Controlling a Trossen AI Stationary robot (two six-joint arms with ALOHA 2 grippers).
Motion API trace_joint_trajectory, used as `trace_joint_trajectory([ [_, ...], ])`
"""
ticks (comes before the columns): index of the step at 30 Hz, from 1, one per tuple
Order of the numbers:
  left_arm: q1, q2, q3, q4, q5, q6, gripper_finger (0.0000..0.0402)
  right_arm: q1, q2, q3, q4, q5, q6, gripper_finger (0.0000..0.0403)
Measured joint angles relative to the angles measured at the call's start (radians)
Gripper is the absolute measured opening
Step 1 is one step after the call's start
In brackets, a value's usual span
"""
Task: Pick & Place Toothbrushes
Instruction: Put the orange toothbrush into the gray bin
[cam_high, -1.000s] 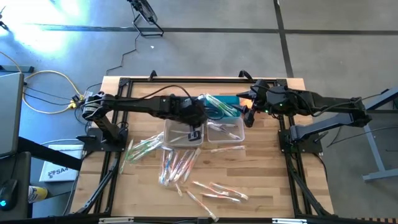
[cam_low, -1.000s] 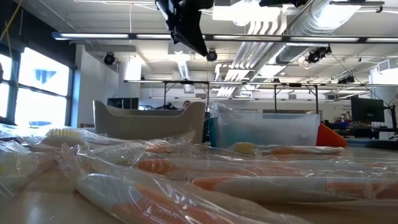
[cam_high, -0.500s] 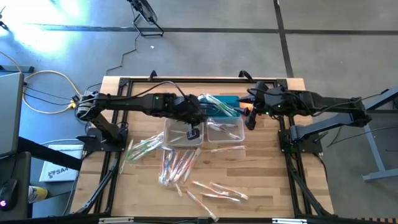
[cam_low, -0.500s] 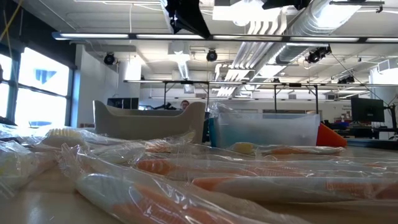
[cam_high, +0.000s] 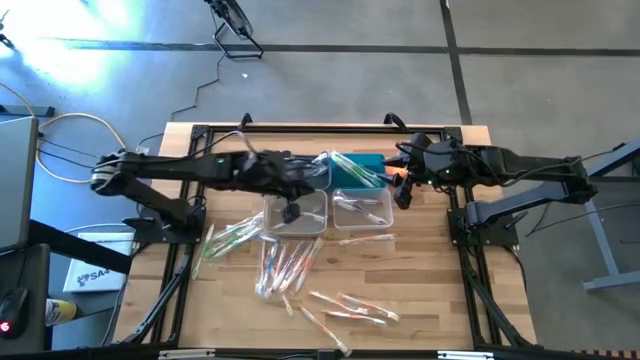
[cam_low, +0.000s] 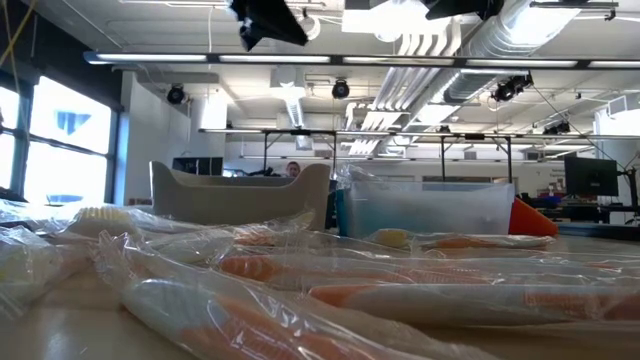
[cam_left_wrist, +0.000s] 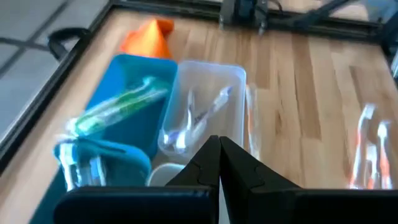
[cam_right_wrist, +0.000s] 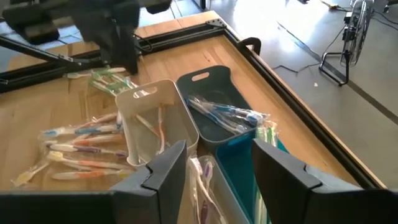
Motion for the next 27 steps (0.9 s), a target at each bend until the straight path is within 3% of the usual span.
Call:
trace_joint_trajectory([
  [7,0.000,-0.238,-0.225,0.198,-0.008,-0.014,0.0000,0.000,0.000,0.000,-0.003,0.001,0.000,0.0173],
  [13,0.000,-0.446,-0.383,0.226,-0.018,-0.013,0.0000,0.000,-0.001,0.000,-0.004,0.002,0.000,0.0173],
  [27,0.000,-0.732,-0.442,0.230,-0.038,0.115,0.0000,0.026,0.000,0.000,-0.037,0.003,0.007,0.0173],
])
